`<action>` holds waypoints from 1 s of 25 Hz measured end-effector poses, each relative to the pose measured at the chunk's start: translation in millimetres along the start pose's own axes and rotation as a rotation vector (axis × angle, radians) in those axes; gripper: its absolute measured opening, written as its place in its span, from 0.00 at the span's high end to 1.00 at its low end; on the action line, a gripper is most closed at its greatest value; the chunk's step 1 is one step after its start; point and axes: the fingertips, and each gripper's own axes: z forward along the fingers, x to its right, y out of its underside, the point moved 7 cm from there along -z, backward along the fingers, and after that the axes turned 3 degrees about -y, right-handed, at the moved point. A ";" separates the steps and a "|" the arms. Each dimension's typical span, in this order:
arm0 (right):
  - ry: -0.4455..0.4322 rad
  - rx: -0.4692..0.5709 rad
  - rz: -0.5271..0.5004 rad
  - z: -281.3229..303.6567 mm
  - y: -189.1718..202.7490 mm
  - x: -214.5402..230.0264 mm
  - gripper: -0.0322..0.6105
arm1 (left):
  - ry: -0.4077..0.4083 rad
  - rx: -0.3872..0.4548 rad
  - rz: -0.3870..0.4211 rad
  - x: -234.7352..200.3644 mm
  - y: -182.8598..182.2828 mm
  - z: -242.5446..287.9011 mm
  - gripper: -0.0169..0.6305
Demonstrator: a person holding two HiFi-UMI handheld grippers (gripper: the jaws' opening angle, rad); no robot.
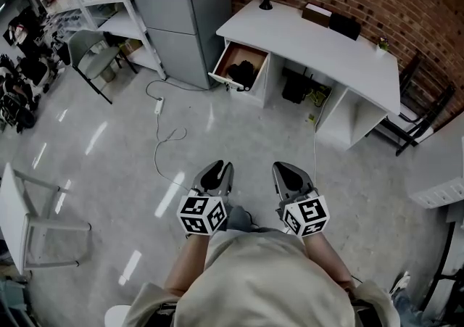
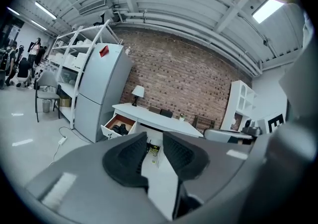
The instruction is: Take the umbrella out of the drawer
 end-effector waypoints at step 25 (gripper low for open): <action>-0.045 -0.043 0.026 152.2 -17.3 92.5 0.43 | 0.052 -0.084 0.056 -74.1 -53.0 152.1 0.51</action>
